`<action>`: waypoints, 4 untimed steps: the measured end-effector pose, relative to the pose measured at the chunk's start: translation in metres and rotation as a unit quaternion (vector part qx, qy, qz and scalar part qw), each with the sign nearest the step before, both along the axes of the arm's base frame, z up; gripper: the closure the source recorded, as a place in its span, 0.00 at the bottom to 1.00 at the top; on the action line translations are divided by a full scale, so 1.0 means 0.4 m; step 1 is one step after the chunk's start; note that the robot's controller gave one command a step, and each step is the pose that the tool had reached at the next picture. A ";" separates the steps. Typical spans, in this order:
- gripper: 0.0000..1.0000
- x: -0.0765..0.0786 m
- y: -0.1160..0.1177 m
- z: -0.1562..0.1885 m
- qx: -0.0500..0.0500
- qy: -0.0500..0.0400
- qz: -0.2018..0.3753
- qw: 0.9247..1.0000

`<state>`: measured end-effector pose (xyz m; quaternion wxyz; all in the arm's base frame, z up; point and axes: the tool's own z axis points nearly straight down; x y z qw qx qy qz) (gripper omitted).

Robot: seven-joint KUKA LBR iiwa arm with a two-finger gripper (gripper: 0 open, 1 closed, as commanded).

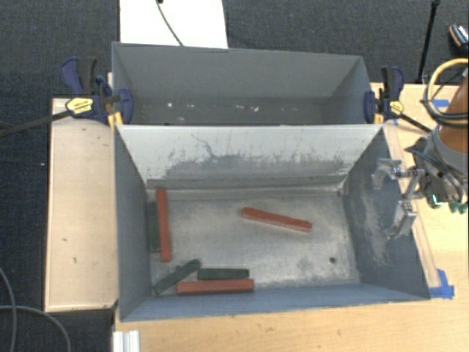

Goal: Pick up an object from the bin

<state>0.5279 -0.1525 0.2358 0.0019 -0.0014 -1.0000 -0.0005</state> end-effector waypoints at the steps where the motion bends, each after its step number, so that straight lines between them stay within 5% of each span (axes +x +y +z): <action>1: 0.00 0.022 0.087 -0.219 0.001 0.000 -0.052 0.999; 2: 0.00 0.061 0.250 -0.423 0.001 0.000 0.018 1.000; 3: 1.00 0.064 0.240 -0.413 0.000 -0.003 0.018 1.000; 4: 1.00 0.045 0.128 -0.117 -0.002 -0.006 0.162 0.987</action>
Offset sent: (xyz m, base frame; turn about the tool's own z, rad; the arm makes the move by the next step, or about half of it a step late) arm 0.0092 0.0322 -0.0841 0.1058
